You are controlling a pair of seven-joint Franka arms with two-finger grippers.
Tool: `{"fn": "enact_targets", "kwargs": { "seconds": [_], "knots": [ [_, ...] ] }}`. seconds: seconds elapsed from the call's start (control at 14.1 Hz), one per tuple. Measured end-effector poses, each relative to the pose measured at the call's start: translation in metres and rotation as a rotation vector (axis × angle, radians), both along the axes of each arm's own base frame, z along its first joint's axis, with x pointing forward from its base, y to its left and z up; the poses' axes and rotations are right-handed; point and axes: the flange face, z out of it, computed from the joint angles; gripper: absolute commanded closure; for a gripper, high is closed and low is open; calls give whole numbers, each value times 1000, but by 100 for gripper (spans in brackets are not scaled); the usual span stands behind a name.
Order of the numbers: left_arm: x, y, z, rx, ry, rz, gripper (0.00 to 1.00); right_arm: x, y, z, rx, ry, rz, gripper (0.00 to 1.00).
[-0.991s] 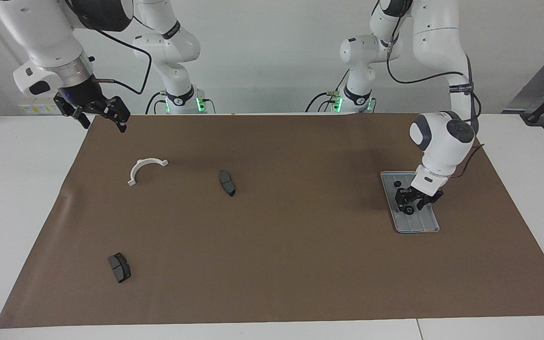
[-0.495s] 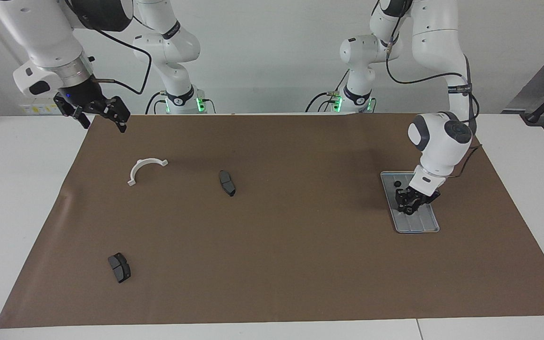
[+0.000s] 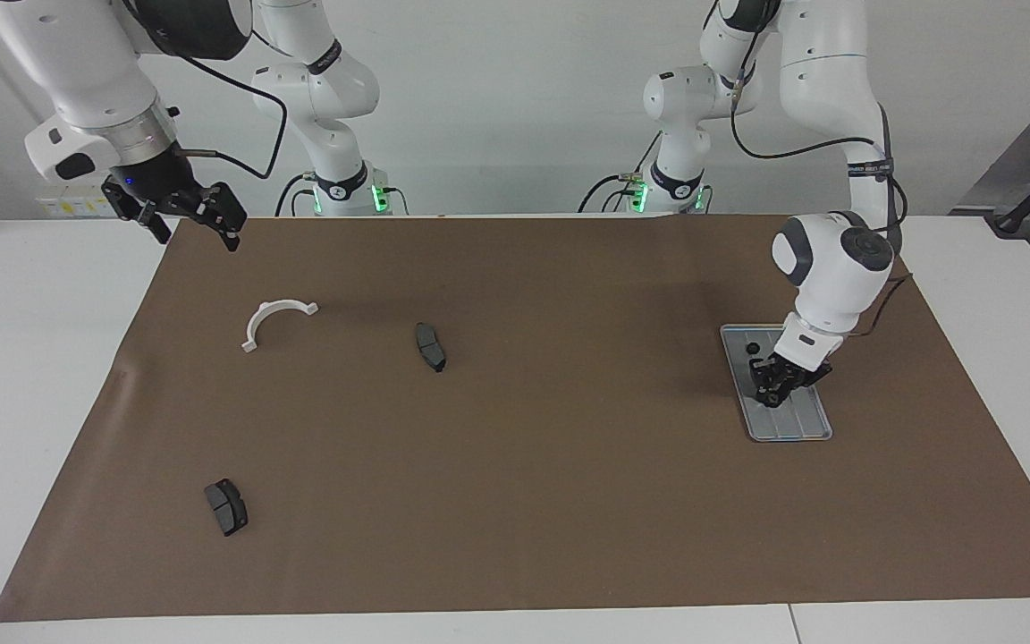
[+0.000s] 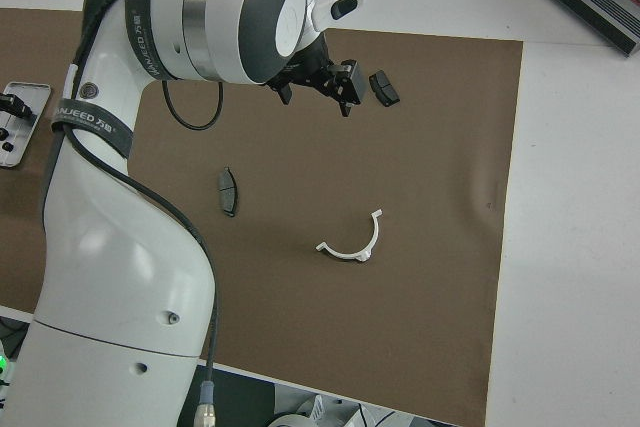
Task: Place bearing gear from tray to pile
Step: 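Grasp a black bearing in the tray with the left gripper, then carry the bearing to mid-table and release it with the left gripper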
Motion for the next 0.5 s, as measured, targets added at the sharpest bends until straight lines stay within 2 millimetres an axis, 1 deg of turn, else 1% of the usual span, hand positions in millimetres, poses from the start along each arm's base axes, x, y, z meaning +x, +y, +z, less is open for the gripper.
{"fn": "enact_targets", "kwargs": {
  "seconds": [0.28,0.35,0.5],
  "knots": [
    [2,0,3,0,-7,0,83,0,0,0,0,0,0,0],
    [5,0,7,0,-15,0,86,0,0,0,0,0,0,0],
    [15,-3,20,-1,-20,-5,88,0,0,0,0,0,0,0]
  ]
}}
